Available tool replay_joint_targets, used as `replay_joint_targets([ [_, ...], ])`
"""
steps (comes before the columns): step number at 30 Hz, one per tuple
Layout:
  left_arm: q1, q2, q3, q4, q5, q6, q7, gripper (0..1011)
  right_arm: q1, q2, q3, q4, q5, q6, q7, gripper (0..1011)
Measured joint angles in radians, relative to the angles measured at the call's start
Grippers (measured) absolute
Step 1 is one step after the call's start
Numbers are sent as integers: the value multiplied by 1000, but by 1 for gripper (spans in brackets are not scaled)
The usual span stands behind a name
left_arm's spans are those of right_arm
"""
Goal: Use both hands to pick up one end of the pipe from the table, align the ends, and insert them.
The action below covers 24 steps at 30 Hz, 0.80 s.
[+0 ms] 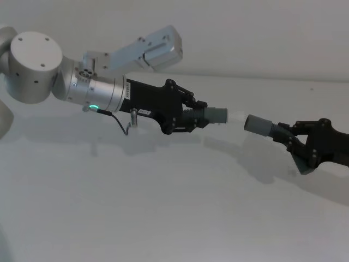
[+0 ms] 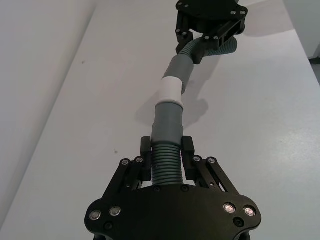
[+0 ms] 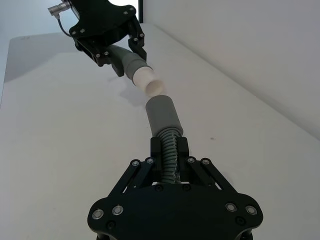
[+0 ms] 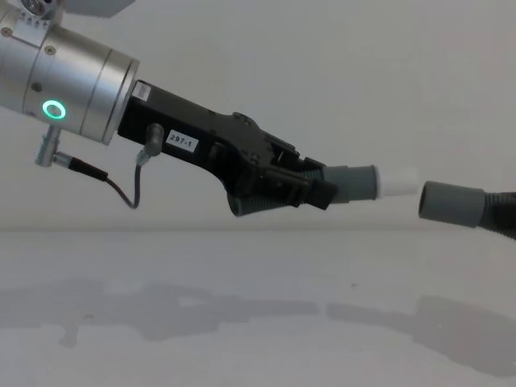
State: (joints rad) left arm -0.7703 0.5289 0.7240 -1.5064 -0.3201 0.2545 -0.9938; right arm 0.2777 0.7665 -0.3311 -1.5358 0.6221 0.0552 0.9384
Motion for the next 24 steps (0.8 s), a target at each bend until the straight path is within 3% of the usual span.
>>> replay_joint_targets([
  [24, 1, 3, -2, 14, -35, -3, 23, 345, 15, 10, -22, 13, 25, 16, -1, 179],
])
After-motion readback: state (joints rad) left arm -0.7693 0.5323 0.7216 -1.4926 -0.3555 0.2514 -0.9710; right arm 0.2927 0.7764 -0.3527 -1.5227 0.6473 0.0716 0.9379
